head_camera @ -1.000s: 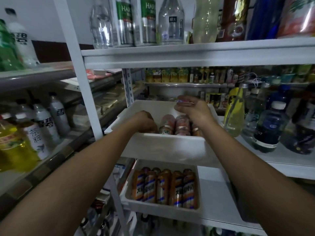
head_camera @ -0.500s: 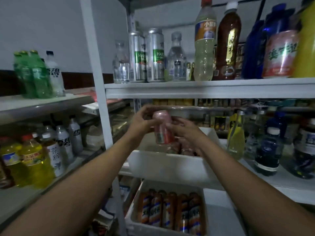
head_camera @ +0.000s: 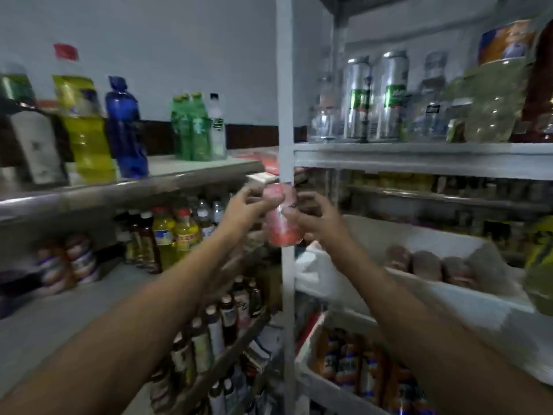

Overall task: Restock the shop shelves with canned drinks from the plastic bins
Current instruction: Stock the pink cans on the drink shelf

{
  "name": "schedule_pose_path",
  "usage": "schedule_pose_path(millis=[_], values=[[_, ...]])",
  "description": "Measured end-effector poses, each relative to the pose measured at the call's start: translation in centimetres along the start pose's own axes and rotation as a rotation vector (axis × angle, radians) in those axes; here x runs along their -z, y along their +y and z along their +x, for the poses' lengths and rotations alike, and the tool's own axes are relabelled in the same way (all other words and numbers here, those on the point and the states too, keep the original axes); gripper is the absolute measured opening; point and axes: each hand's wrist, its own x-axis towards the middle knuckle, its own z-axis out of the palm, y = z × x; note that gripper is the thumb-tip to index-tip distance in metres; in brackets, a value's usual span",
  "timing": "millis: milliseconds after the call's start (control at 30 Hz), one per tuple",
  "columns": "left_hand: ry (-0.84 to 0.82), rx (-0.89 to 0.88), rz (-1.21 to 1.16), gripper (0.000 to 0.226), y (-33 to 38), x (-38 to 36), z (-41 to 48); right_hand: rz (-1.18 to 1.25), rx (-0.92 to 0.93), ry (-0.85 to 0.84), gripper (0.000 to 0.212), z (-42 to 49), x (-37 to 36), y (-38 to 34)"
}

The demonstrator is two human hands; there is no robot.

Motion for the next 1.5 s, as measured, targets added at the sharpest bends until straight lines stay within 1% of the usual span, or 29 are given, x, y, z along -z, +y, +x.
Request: schedule_pose_path(millis=[67,133,267,300,333,400,433,533,567,633,667,700,767,833,900,967,1000,1067,1167,1233,1267,1333,1433,1500], values=[[0.042,0.039,0.013,0.018,0.7,4.6,-1.1,0.137,-0.102,-0.122,0.039,0.3,-3.1,-0.2],[0.068,0.066,0.018,0.020,1.4,9.0,-2.9,0.144,-0.165,-0.252,0.034,0.4,-6.7,0.3],[0.181,0.099,0.055,0.037,2.8,17.3,-7.0,0.185,-0.163,-0.431,0.021,-0.3,-15.2,0.9],[0.199,0.107,0.070,0.038,3.2,19.2,-8.1,0.200,-0.152,-0.466,0.018,-0.5,-17.3,0.9],[0.218,0.117,0.086,0.032,3.6,21.2,-9.4,0.223,-0.145,-0.498,0.018,-0.9,-19.3,0.7],[0.271,0.135,0.117,0.016,4.8,24.4,-11.9,0.250,-0.131,-0.545,0.026,-1.7,-23.6,0.7],[0.293,0.136,0.150,0.018,5.2,26.0,-13.1,0.250,-0.121,-0.567,0.030,-2.1,-25.8,0.8],[0.323,0.146,0.311,0.043,6.4,29.6,-16.5,0.296,-0.106,-0.592,0.031,-4.6,-32.2,0.6],[0.360,0.143,0.352,0.042,6.8,30.6,-17.6,0.292,-0.100,-0.584,0.031,-5.4,-34.0,0.5],[0.456,0.139,0.378,0.034,7.7,32.6,-19.9,0.294,-0.100,-0.584,0.040,-6.8,-37.0,0.2],[0.494,0.157,0.342,0.035,8.1,33.5,-21.1,0.312,-0.121,-0.606,0.043,-7.2,-38.2,0.1],[0.522,0.166,0.287,0.041,8.5,34.5,-22.3,0.329,-0.150,-0.647,0.041,-7.5,-39.3,0.3],[0.567,0.172,0.179,0.052,9.0,36.5,-24.5,0.358,-0.239,-0.762,0.027,-8.3,-41.0,0.3],[0.614,0.176,0.091,0.049,9.5,37.7,-26.4,0.407,-0.317,-0.875,0.022,-9.2,-42.7,0.3],[0.627,0.164,0.016,0.041,9.9,38.7,-28.0,0.448,-0.315,-0.937,0.024,-10.3,-44.6,-0.1],[0.639,0.163,-0.029,0.045,10.3,40.0,-29.5,0.437,-0.262,-0.971,0.017,-11.3,-46.4,-0.8],[0.639,0.169,-0.001,0.047,10.5,40.9,-30.1,0.432,-0.244,-0.978,0.015,-11.7,-47.3,-1.0],[0.652,0.201,0.165,0.043,11.6,41.9,-31.3,0.421,-0.228,-0.982,0.017,-12.1,-49.0,-1.0],[0.655,0.248,0.533,0.029,12.8,43.7,-33.3,0.405,-0.232,-0.979,0.032,-12.8,-51.6,0.2],[0.635,0.296,0.794,0.032,12.8,45.2,-34.8,0.390,-0.247,-0.994,0.039,-13.5,-53.2,1.1],[0.642,0.318,0.860,0.033,12.6,45.9,-35.5,0.382,-0.256,-1.003,0.042,-14.0,-53.9,1.6],[0.640,0.312,0.911,0.033,12.0,47.2,-36.6,0.370,-0.277,-1.013,0.052,-15.0,-55.6,2.9],[0.556,0.291,0.992,0.039,10.5,49.3,-37.9,0.301,-0.290,-0.997,0.072,-16.5,-58.3,5.1],[0.549,0.377,1.041,0.032,9.4,51.0,-38.8,0.271,-0.297,-0.985,0.076,-17.5,-60.0,6.4]])
